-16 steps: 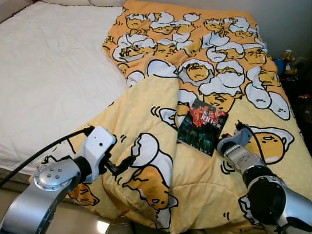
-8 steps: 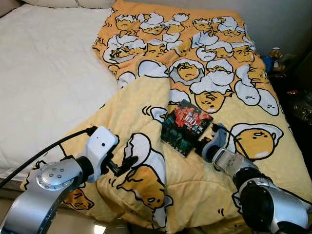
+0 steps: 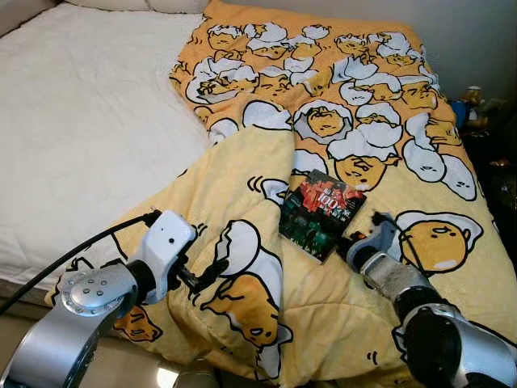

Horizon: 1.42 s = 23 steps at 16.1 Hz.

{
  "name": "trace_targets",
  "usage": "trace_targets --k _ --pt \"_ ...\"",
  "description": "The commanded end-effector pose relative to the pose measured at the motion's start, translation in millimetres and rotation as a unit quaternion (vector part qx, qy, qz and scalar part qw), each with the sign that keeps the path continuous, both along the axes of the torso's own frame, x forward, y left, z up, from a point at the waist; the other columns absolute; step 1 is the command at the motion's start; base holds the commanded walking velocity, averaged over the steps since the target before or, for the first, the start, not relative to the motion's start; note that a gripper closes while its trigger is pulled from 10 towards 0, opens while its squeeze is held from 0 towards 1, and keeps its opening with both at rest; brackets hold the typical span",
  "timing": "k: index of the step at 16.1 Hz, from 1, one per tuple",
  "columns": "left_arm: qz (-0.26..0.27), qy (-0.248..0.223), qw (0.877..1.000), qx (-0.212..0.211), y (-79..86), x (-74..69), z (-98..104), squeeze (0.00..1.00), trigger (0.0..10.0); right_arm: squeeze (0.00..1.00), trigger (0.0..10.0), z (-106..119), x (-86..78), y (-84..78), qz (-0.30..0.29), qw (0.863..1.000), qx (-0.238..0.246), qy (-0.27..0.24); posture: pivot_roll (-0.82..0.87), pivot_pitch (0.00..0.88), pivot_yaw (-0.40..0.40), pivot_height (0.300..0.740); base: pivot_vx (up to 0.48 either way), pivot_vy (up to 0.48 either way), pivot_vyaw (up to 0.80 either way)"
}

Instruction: Clean up the room

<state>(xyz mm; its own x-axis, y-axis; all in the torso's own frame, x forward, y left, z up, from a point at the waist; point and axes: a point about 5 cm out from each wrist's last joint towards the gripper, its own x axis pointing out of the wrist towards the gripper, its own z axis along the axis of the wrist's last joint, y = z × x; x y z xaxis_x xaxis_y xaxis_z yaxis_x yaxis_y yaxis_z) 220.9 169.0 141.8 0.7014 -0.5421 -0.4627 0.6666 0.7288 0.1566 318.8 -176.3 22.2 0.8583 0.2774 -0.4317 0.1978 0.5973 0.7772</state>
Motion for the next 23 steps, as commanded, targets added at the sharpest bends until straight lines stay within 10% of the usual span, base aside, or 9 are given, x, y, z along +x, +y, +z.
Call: trace_targets --k 1,13,21,23 --pt "-0.003 -0.005 1.000 0.002 1.1 1.4 2 0.00 10.0 0.00 10.0 4 2.1 -4.3 -0.009 1.000 0.016 -0.009 0.30 0.083 -0.039 0.740 0.000 0.000 0.00" --pt "-0.013 0.002 1.000 0.007 0.3 -2.2 1 0.00 10.0 0.00 10.0 1 3.1 31.7 0.024 0.999 0.048 0.009 0.33 0.092 -0.032 0.740 0.000 0.000 0.00" --pt "-0.016 0.001 1.000 0.010 1.9 -1.9 2 0.00 10.0 0.00 10.0 17 14.8 24.2 0.003 0.997 0.068 -0.031 0.33 0.082 -0.024 0.740 0.000 0.000 0.00" --pt "-0.016 0.001 1.000 0.012 3.3 -1.1 2 0.00 10.0 0.00 10.0 7 6.4 2.6 0.094 0.989 -0.112 0.012 0.32 0.087 -0.021 0.740 0.000 0.000 0.00"
